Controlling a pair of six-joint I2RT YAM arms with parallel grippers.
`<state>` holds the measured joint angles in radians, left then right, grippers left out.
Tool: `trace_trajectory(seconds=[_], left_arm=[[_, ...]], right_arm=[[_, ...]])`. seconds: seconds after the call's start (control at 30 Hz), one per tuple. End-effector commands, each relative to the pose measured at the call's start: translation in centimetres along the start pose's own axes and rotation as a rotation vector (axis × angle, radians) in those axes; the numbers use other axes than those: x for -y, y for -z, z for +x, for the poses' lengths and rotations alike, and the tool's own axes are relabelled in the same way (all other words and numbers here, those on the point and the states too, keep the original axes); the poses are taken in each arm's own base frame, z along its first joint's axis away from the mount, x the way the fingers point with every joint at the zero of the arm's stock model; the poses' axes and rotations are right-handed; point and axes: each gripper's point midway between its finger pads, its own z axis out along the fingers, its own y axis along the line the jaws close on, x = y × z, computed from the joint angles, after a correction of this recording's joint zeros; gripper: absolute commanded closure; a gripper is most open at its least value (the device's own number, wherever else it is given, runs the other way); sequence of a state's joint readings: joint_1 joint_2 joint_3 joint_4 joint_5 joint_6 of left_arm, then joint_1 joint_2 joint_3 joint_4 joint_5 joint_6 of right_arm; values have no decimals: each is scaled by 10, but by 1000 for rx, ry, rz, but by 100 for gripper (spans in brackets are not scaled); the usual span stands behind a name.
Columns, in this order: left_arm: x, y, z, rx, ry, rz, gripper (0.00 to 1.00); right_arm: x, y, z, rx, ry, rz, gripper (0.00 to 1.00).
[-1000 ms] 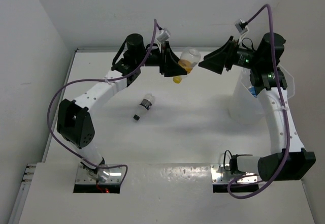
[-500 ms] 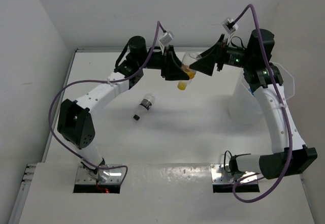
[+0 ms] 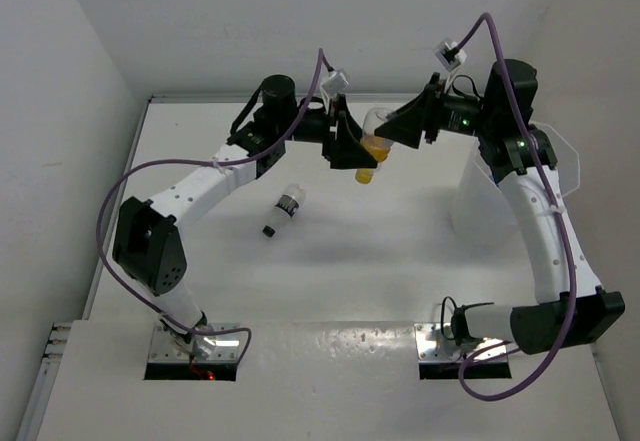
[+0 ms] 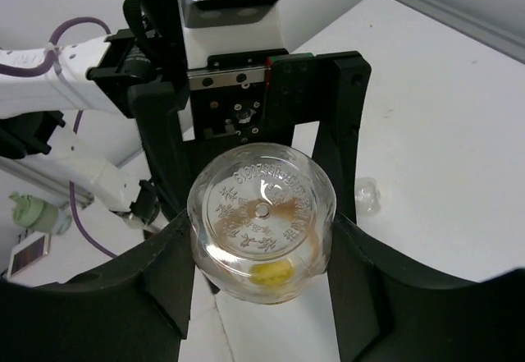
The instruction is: Put the plastic bottles in the bin
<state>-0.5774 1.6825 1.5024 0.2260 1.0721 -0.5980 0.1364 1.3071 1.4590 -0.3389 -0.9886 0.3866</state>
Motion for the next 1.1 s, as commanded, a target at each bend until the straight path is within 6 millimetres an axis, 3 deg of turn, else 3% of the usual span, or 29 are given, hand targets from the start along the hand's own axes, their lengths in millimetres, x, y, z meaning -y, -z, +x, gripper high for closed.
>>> trace_trajectory(seconds=[0.0,0.07,0.1,0.13,0.17,0.2,0.23,0.33,0.4,0.5,0.57,0.6,0.63,0.7,0.77,0.8,0.87,0.9,1.07], left_arm=[[-6,18,-18,17,-69,-111,0],[-27,36,-15,-1,-76,-196,0],[-40,55,-26,14,-95,-247,0],[-55,65,-26,6,-87,-288,0],[-66,76,-21,-17,-75,-321,0],[-76,94,-29,-5,-82,-354,0],[-81,103,-30,-2,-80,-375,0],[-95,127,-38,19,-100,-438,0],[-100,132,-39,23,-112,-460,0],[-104,142,-42,32,-111,-481,0],[-110,146,-40,33,-101,-490,0],[-110,150,-43,37,-99,-500,0],[-110,150,-43,37,-99,-500,0],[-112,155,-42,34,-100,-510,0],[-116,160,-42,36,-88,-531,0],[-120,160,-39,32,-78,-532,0],[-120,161,-35,21,-70,-534,0],[-120,161,-35,20,-70,-534,0],[-144,178,-8,-56,-78,-664,0]], right_arm=[[6,23,-17,53,78,79,89],[9,43,-32,87,142,150,93],[36,73,-34,98,87,283,93],[35,89,-58,121,188,345,94],[41,100,-64,127,194,394,96],[62,137,-65,137,144,542,97],[59,154,-88,170,205,610,98],[76,218,-111,212,286,875,100],[84,260,-126,216,356,1086,100],[93,290,-131,167,410,1254,100],[97,302,-128,150,407,1319,100],[111,309,-112,104,383,1363,100],[111,312,-111,103,399,1379,100],[135,316,-81,43,370,1404,100],[147,320,-70,40,387,1422,100],[151,320,-55,27,376,1426,100],[166,323,-43,22,402,1437,100],[176,316,-23,-4,371,1404,100],[195,316,0,8,386,1402,94]])
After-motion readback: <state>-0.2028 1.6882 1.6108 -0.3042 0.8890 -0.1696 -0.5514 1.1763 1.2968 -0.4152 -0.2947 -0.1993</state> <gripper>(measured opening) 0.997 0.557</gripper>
